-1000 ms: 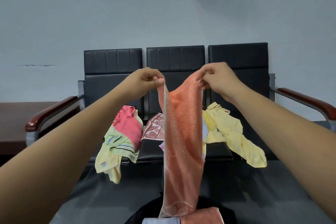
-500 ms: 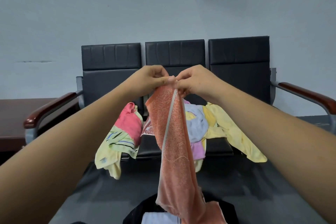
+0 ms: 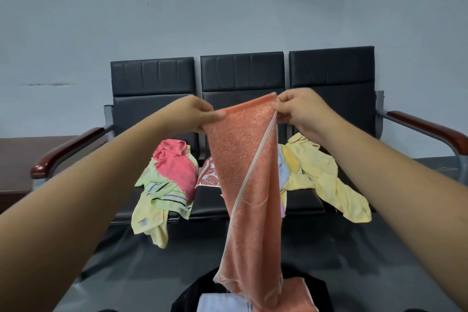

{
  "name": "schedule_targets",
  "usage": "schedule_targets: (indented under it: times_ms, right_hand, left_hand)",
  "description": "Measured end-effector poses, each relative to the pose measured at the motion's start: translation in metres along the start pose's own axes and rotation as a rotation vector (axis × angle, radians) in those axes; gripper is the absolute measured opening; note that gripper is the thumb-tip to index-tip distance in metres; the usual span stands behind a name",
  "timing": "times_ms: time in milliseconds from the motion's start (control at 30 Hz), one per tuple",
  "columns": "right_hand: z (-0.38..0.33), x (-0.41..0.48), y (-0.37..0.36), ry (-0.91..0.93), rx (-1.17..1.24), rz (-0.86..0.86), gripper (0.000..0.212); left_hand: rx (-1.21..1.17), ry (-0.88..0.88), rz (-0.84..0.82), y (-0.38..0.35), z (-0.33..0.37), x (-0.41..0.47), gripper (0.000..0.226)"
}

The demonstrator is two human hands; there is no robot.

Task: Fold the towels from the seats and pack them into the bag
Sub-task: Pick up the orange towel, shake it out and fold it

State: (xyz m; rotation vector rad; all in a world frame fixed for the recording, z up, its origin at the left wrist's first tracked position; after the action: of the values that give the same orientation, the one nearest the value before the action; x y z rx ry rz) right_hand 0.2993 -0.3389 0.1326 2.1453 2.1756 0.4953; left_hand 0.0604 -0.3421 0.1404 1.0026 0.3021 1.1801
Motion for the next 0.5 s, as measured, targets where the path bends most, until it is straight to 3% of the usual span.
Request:
schedule_targets:
  times_ms: [67,133,167,200,267,300,433,500]
  right_hand:
    - [-0.013,-0.001,0.006,0.027,0.347,-0.131,0.017]
    - [-0.022,-0.004,0.010,-0.036,0.690,-0.325,0.019]
    - [-0.022,-0.002,0.010,-0.066,0.675,-0.331,0.020]
    - [-0.018,0.000,0.010,-0.071,0.522,-0.241,0.019]
    - [-0.006,0.008,0.016,-0.007,-0.011,0.136,0.016]
    - [-0.001,0.013,0.017,0.010,-0.133,0.250,0.014]
    - [0.027,0.023,0.013,-0.160,0.085,0.184,0.009]
    - [0.033,0.024,0.009,-0.175,0.158,0.134,0.016]
  left_hand:
    - [-0.473,-0.065,0.052,0.005,0.015,0.004,0.036]
    - [-0.735,-0.148,0.067,0.014,0.029,0.007,0.030]
    - [-0.698,-0.155,0.062,0.018,0.033,0.008,0.029]
    - [-0.515,-0.137,0.059,0.020,0.033,0.009,0.029]
    - [0.077,-0.077,0.065,0.023,0.023,0.012,0.025]
    - [0.258,-0.059,0.071,0.022,0.018,0.012,0.021]
    - [0.308,-0.063,0.205,0.011,0.011,0.011,0.018]
    - [0.292,-0.073,0.250,0.008,0.011,0.011,0.018]
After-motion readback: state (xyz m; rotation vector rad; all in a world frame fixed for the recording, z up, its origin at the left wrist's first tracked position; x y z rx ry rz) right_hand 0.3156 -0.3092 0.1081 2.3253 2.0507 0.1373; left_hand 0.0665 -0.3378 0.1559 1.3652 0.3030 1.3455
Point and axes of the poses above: each hand's wrist, its own x-axis towards the middle knuckle, its own y-axis out of the back of the hand, z = x × y, the point moved 4 cm from there along x, towards the middle knuckle, and after that the axes turned 8 degrees about -y, right-handed, at the moved point
